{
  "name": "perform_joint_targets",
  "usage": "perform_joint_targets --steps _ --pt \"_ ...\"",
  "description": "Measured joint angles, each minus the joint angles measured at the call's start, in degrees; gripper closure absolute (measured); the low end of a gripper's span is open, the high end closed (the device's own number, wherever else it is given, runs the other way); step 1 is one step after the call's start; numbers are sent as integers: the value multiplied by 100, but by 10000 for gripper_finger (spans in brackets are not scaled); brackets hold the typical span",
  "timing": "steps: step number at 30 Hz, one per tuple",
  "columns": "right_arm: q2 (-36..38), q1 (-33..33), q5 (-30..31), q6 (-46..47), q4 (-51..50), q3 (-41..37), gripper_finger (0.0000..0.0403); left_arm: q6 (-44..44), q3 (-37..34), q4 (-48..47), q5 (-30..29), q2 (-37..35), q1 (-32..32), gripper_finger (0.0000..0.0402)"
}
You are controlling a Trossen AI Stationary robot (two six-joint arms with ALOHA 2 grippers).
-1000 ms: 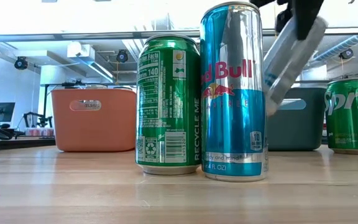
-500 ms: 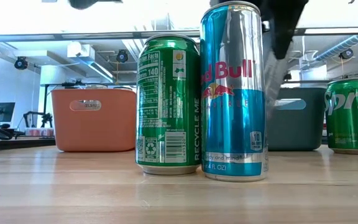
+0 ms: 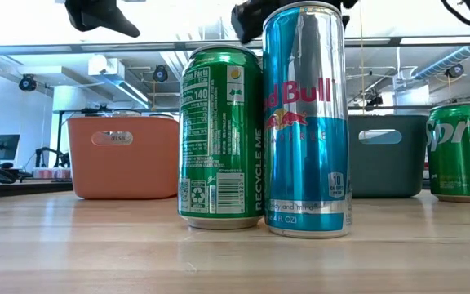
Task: Sort soda cans
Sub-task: Put the white-blue soda can into the orange bin
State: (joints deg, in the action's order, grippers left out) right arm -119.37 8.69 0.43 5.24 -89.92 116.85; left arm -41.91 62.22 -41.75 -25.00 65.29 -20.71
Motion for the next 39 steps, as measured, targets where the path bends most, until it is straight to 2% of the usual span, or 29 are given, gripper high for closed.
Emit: perform_joint_targets --steps 7,10,15,19,24,26,31,35,39 --pt "-151 0 121 -95 24 131 133 -212 0 -1009 -3 12 0 106" --pt "-151 0 126 -103 77 174 113 -258 0 -1285 0 12 0 106" --pt "-110 0 128 -101 239 377 69 -218 0 -1293 2 12 0 106" --pt "-84 0 124 -97 190 716 50 -234 0 -1200 -2 19 0 106" --pt "447 4 143 54 223 1063 45 -94 0 -561 -210 151 0 106" --pt "779 10 415 118 250 1045 44 75 0 -121 -289 255 2 106" --pt "1655 75 1208 446 327 848 44 567 0 1331 -302 643 9 106" --pt "2321 94 1383 1069 394 588 44 588 0 2772 -173 945 37 106" --pt "2769 94 1712 1379 505 167 44 880 0 3483 -165 1186 46 106"
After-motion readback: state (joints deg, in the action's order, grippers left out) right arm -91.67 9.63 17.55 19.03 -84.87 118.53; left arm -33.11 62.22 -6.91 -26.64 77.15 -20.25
